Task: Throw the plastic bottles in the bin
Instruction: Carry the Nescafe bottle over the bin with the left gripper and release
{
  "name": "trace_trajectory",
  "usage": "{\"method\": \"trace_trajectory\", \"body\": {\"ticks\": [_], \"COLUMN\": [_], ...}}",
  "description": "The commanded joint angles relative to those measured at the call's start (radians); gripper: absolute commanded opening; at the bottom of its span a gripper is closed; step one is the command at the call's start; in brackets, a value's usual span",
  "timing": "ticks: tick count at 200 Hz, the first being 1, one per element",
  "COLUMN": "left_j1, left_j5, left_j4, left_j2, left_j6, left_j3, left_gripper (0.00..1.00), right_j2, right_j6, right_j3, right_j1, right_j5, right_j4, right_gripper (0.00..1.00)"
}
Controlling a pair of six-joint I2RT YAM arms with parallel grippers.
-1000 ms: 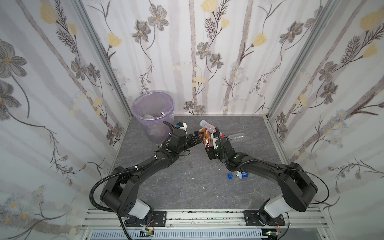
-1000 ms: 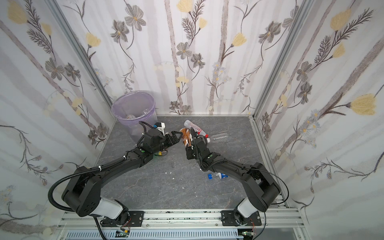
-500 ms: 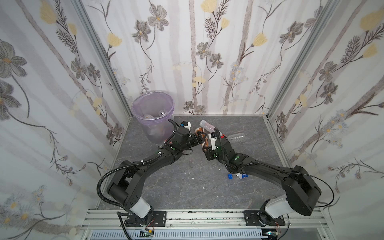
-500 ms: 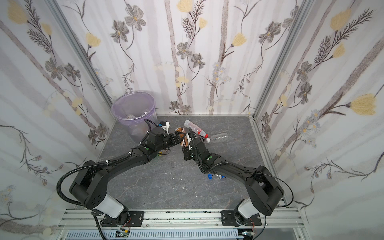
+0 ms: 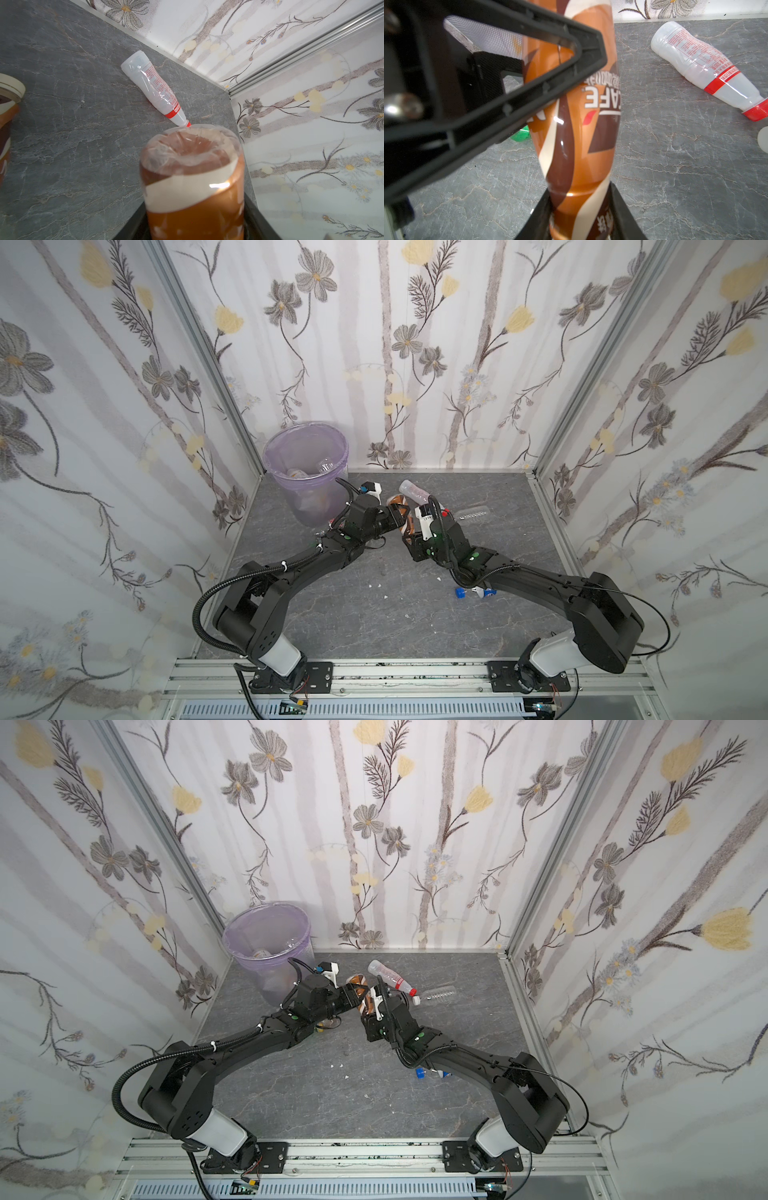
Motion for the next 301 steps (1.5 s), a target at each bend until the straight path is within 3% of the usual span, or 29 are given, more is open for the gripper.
{"method": "trace_trajectory", "body": {"ticks": [1, 57, 129, 204, 232, 254, 279, 301], "left_j1": [0.000, -0.001, 0.016, 0.066, 0.084, 0.125, 0.212, 0.342], "left_j5": [-0.042, -0.081, -0.212, -0.470, -0.594, -0.605, -0.595, -0.553], "left_j4": [0.035, 0.037, -0.028, -0.113, -0.086, -0.017, 0.044, 0.044], "left_j2": [-0.015, -0.029, -0.091, -0.227, -0.248, -0.266, -0.251, -0.201], "left_j6": [0.022, 0.042, 0.190, 0.549, 0.748, 0.851, 0.889, 0.776], "left_j3": [-0.008, -0.026, 0.051, 0.293, 0.450, 0.538, 0.610, 0.628], "left_gripper": [0.52, 0.50, 0.49, 0.49, 0.52, 0.54, 0.54, 0.52], "right_j2": [-0.006, -0.031, -0.185, -0.274, -0.267, -0.250, -0.228, -0.211], "right_j6": [-0.004, 0.000, -0.023, -0.115, -0.140, -0.162, -0.180, -0.180], "right_j3": [0.003, -0.003, -0.040, 0.081, 0.157, 0.226, 0.290, 0.318], "right_j1": [0.002, 0.002, 0.002, 0.000, 0.000, -0.001, -0.015, -0.037], "right_j5": [-0.022, -0.028, 0.012, 0.033, 0.023, 0.027, 0.029, 0.013], "right_j4": [0.060, 0.064, 0.036, -0.053, -0.083, -0.118, -0.153, -0.170], "right_gripper": [0.35, 0.52, 0.99, 1.00, 1.00, 1.00, 1.00, 1.00]}}
